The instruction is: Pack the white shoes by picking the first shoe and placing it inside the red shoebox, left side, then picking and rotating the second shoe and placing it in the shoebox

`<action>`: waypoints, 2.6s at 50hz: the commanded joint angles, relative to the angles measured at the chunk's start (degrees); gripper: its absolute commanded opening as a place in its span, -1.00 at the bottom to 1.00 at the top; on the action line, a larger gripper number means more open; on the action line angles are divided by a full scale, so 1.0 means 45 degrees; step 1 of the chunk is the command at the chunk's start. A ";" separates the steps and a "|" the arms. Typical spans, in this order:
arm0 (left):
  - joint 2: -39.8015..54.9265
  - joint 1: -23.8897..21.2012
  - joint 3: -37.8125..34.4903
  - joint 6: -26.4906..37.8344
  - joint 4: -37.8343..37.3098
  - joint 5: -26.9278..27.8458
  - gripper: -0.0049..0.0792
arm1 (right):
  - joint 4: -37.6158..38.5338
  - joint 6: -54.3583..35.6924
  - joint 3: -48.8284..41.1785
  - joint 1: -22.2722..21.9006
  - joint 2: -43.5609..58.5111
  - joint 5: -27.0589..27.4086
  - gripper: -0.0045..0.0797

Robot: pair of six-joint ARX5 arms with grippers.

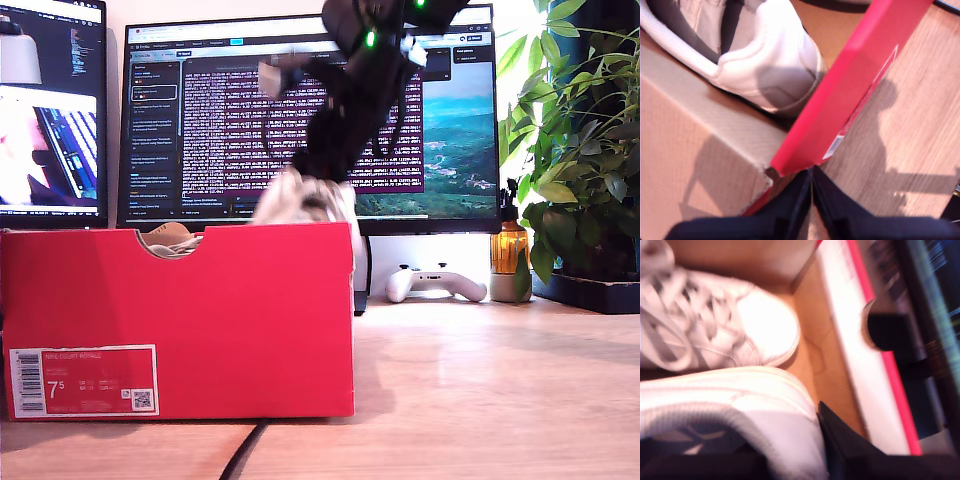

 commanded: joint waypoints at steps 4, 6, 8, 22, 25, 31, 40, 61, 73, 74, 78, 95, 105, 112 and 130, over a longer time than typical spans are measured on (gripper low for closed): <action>0.0034 -0.0039 0.0214 -0.0083 0.0049 0.0024 -0.93 | -0.0374 -0.0034 0.0340 0.0194 -0.0097 -0.0141 -0.90; 0.0034 -0.0039 0.0214 -0.0083 0.0049 0.0024 -0.93 | -0.0384 -0.0029 0.0340 0.0277 -0.0097 -0.0044 -0.85; 0.0034 -0.0039 0.0214 -0.0083 0.0049 0.0024 -0.93 | -0.0379 -0.0005 0.0340 0.0345 -0.0097 0.0165 -0.76; 0.0034 -0.0039 0.0214 -0.0087 0.0049 0.0024 -0.93 | 0.0024 0.0015 0.0345 0.0699 -0.0097 0.0865 -0.24; 0.0034 -0.0039 0.0214 -0.0083 0.0049 0.0024 -0.93 | 0.0146 0.0015 0.0350 0.0743 -0.0097 0.1064 -0.20; 0.0034 -0.0039 0.0214 -0.0083 0.0049 0.0024 -0.93 | 0.0209 0.0015 0.0350 0.0806 -0.0097 0.1656 -0.19; 0.0034 -0.0039 0.0214 -0.0083 0.0049 0.0024 -0.93 | -0.0092 0.0355 0.0452 0.1044 -0.0311 0.2851 -0.37; 0.0034 -0.0039 0.0214 -0.0087 0.0039 0.0112 -0.93 | -0.2497 0.4085 0.1093 0.2001 -0.1331 0.3497 -0.92; 0.0010 -0.0039 0.0228 -0.0107 -0.0223 0.0350 -0.93 | -0.4755 0.6071 0.1093 0.1875 -0.1545 0.3347 -0.92; -0.0010 -0.0039 0.0228 -0.0136 -0.0340 0.0350 -0.93 | -0.4843 0.6373 0.1093 0.1826 -0.1545 0.3298 -0.92; -0.0170 -0.0049 0.0228 -0.0131 -0.0772 0.0359 -0.93 | -0.5032 0.6751 0.1093 0.1559 -0.1545 0.2914 -0.92; -0.2390 -0.0049 0.0228 -0.0427 -0.2069 0.0738 -0.93 | -0.5586 0.7650 0.1088 0.0403 -0.1768 0.2662 -0.92; -0.3677 -0.0024 0.0238 -0.2040 -0.2157 0.1545 -0.93 | -0.6285 0.7689 0.1069 -0.0447 -0.1787 0.1593 -0.92; -0.3823 0.0049 0.0238 -0.2919 -0.1336 0.1540 -0.93 | -0.6203 0.7713 0.0797 -0.0957 -0.2074 0.1496 -0.92; -0.3691 0.0758 0.0228 -0.4425 0.4061 0.1428 -0.93 | -0.3793 0.7776 -0.2569 -0.2443 -0.4609 0.1501 -0.92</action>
